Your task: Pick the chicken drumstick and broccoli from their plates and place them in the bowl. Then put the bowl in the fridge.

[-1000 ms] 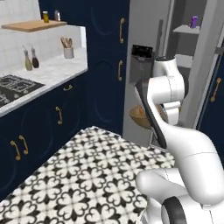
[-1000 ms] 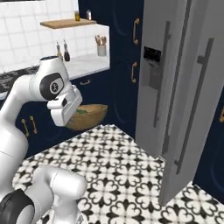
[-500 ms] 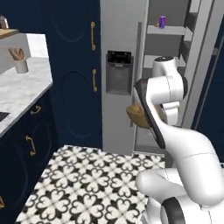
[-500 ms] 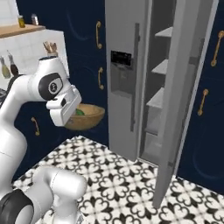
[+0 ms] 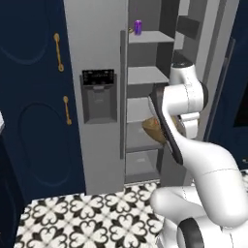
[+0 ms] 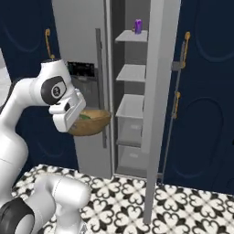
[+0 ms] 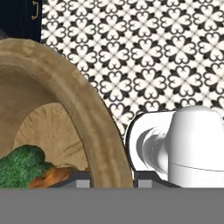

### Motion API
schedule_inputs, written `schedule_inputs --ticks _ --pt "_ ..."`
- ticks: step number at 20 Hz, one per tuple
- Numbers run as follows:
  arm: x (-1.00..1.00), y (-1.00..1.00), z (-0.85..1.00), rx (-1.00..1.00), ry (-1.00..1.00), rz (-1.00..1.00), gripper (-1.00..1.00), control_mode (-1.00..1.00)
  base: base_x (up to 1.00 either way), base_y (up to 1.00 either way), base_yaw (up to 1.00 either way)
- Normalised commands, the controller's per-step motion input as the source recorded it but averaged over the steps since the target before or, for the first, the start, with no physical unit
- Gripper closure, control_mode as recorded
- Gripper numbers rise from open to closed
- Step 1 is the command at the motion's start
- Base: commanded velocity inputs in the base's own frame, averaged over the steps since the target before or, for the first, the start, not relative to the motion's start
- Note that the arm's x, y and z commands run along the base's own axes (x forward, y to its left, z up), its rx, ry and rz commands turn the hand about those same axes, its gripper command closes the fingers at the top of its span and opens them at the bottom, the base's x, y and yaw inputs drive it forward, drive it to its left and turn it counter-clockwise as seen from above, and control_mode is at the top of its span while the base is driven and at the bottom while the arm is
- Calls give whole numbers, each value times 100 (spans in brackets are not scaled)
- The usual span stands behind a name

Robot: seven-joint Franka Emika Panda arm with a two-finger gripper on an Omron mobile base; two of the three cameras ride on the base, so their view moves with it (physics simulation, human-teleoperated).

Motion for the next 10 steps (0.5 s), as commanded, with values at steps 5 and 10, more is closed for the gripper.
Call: schedule_inputs --ticks 5,10 --pt "0 0 0 0 0 0 100 100 56 49 -38" --pt "0 0 0 0 0 0 100 100 67 31 -28"
